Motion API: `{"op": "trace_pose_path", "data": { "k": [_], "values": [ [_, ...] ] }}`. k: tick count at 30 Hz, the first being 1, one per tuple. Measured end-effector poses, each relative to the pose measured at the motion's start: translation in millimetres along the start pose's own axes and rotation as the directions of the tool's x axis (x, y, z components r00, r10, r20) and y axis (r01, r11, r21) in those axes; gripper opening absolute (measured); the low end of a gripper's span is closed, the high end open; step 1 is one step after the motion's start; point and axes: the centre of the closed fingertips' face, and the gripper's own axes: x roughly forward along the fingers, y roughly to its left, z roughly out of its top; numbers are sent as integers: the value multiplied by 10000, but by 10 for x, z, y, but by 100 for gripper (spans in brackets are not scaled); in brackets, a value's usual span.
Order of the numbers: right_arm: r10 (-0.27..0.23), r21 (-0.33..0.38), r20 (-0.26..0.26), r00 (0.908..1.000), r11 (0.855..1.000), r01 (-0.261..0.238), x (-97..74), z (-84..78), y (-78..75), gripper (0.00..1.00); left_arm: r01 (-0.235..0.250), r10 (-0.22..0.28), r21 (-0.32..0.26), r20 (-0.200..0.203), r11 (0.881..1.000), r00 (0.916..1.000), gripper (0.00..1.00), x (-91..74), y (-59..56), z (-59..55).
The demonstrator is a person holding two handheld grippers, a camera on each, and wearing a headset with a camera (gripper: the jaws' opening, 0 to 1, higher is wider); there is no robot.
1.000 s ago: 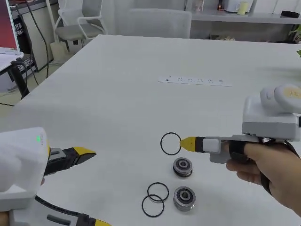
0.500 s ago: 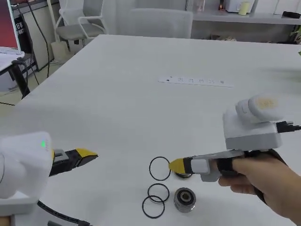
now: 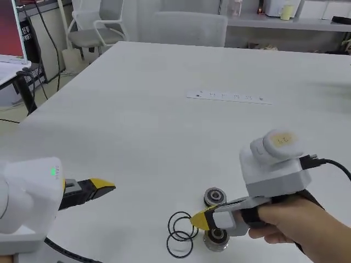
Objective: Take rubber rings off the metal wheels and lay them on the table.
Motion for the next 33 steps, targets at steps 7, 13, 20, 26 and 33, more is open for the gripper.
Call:
{"op": "trace_pose_path", "data": {
  "k": [7, 13, 20, 26, 33],
  "values": [
    [-127, -96, -284, 9995, 9999, 125, 19, -56, -34, 0, 32, -32, 11, -16, 10000, 10000, 96, -2, 5, -6],
    [-180, -261, -384, 9991, 9995, 171, 28, -78, -44, 0, 73, -73, -25, -66, 10000, 10000, 96, 0, 5, -20],
    [-255, -316, -359, 9990, 9992, 244, 30, -69, -57, 0, 95, -94, 19, -146, 10000, 9998, 96, 3, 5, -34],
    [-267, -612, -575, 9980, 9979, 232, 26, -89, -27, 0, 72, -71, 33, -184, 10000, 9998, 95, 4, 5, -36],
    [-466, -1186, -743, 9961, 9922, 376, 30, -104, -25, 0, 50, -50, 28, -229, 10000, 9997, 95, 6, -3, -40]
  ]
}}
